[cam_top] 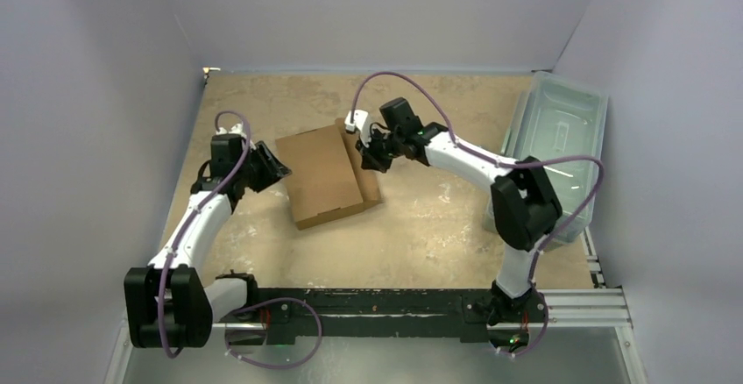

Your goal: Fold the paper box

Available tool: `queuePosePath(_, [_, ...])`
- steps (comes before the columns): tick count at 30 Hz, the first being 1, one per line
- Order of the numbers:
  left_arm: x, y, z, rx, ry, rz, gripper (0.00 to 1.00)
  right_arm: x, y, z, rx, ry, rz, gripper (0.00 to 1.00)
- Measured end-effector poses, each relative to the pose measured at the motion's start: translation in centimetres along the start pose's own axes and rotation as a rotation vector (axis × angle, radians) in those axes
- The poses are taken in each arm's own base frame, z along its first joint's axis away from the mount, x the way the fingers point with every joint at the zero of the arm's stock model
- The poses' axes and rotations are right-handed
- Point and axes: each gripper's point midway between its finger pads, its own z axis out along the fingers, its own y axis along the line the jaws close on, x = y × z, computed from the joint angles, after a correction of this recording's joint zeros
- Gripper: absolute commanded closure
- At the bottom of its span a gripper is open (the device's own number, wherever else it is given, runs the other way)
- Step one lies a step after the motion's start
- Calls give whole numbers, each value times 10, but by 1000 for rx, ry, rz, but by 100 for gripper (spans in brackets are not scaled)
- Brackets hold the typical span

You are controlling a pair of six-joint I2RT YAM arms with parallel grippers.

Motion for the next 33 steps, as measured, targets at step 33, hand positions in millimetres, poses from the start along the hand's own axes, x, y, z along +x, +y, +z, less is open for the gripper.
queuePosePath(33, [-55,52,104,-216,120,70,82,26,-6,64,166,174,200,100])
